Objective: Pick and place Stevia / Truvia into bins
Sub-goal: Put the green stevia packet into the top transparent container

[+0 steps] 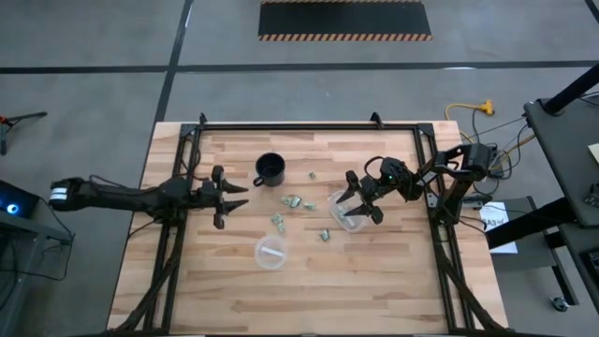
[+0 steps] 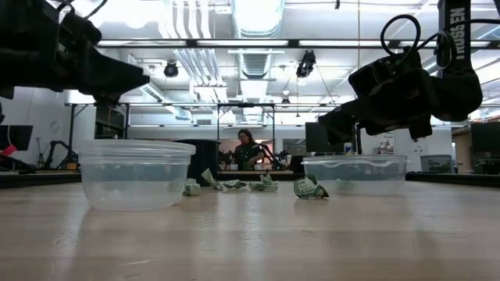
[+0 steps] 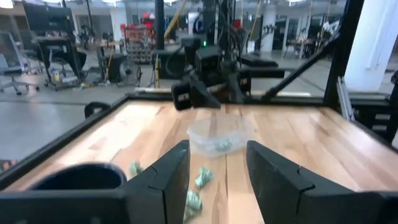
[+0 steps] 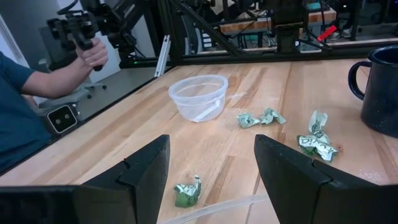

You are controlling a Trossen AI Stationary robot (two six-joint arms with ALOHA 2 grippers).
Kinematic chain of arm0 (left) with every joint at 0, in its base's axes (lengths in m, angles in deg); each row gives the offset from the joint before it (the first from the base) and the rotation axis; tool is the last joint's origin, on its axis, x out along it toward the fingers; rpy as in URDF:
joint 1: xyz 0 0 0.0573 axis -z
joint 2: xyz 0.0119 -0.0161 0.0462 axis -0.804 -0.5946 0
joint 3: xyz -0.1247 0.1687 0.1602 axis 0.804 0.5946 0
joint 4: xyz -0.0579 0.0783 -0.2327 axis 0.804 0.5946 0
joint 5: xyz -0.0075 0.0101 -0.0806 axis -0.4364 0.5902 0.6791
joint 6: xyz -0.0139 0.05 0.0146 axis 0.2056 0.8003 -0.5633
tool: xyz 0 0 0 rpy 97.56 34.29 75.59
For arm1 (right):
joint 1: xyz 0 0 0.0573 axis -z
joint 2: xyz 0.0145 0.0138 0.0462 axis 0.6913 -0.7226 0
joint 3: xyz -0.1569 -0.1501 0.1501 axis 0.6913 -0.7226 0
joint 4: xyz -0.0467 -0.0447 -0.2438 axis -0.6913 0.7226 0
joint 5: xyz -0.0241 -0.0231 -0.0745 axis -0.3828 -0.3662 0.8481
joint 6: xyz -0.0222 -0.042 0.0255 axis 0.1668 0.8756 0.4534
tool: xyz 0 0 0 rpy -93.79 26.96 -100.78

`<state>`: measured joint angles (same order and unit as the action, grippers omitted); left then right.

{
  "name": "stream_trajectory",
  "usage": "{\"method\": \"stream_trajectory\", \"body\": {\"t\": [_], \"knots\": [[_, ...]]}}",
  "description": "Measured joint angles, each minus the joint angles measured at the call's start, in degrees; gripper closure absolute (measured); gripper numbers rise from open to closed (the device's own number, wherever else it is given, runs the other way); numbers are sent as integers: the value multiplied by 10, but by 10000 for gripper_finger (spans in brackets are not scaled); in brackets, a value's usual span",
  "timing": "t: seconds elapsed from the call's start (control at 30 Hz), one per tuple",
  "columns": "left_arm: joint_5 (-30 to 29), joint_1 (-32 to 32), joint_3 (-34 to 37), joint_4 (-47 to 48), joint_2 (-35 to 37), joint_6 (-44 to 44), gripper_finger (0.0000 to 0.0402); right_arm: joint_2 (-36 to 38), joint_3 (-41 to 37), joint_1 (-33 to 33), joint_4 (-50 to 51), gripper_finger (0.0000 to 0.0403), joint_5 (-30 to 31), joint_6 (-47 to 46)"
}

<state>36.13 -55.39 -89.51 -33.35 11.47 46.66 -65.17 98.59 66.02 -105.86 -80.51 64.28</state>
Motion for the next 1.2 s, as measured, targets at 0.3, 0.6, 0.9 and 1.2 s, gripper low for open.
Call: {"method": "stream_trajectory", "body": {"t": [0.3,0.6,0.9,1.2], "knots": [[0,0,0,90,98,4,260,0,0,0,0,179,0,1],[0,0,1,191,192,3,260,0,0,0,0,179,0,2],[1,0,0,253,243,3,260,0,2,0,0,179,0,0],[1,0,-2,259,238,4,260,0,3,0,0,179,0,0]]}}
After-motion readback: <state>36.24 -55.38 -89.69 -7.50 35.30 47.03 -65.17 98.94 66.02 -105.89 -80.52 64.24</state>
